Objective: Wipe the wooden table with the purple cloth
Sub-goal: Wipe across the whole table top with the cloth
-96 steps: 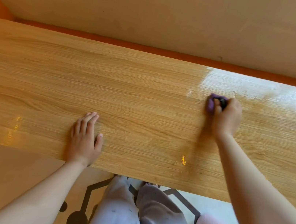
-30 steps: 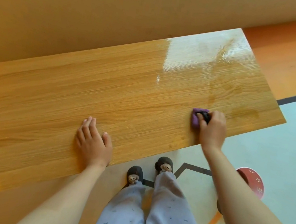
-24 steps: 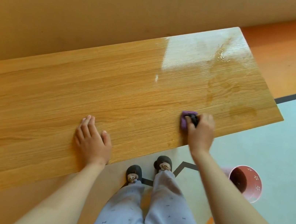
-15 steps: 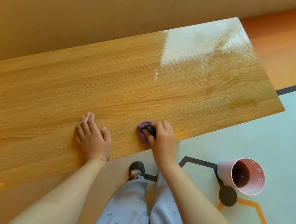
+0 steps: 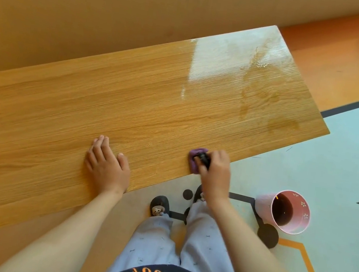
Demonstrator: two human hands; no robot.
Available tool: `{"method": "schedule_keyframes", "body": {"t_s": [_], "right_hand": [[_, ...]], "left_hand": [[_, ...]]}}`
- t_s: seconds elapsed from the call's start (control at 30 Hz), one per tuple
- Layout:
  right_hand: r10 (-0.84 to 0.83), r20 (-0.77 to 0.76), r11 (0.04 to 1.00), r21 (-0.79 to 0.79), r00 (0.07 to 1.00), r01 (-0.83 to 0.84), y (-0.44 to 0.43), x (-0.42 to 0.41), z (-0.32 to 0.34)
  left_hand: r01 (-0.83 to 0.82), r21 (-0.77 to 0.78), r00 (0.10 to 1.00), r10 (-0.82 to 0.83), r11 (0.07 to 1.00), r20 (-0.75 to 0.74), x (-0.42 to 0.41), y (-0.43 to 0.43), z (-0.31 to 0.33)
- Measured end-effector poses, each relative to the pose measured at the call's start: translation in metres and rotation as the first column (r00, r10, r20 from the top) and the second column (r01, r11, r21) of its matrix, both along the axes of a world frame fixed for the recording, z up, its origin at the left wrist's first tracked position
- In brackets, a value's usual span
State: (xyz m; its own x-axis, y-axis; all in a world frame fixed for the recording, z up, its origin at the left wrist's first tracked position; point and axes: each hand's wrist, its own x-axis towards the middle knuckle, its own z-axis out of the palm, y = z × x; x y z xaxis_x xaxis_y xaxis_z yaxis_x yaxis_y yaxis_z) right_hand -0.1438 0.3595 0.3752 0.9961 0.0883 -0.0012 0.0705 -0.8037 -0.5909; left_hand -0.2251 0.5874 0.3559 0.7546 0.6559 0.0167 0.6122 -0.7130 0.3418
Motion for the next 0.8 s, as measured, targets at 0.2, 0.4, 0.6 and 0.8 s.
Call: {"method": "schedule_keyframes", "body": {"t_s": [0.2, 0.4, 0.6, 0.8], "right_hand": [[0.256, 0.009, 0.967, -0.002, 0.967, -0.256, 0.011, -0.008, 0.002], [0.093, 0.003, 0.995, -0.024, 0.996, -0.093, -0.079, 0.056, 0.006], [0.169, 0.013, 0.982, -0.09, 0.986, -0.167, -0.147, 0.121, 0.009], [0.668, 0.094, 0.744, -0.127, 0.739, -0.656, -0.156, 0.144, 0.001]], "left_hand": [[-0.02, -0.07, 0.999, 0.021, 0.997, 0.025, 0.001, 0.001, 0.004], [0.054, -0.18, 0.998, -0.049, 0.982, 0.032, 0.046, -0.059, 0.022], [0.219, -0.24, 0.974, -0.225, 0.946, 0.001, 0.136, -0.154, 0.019], [0.139, -0.16, 0.989, -0.145, 0.977, -0.025, 0.201, -0.185, 0.011]]}}
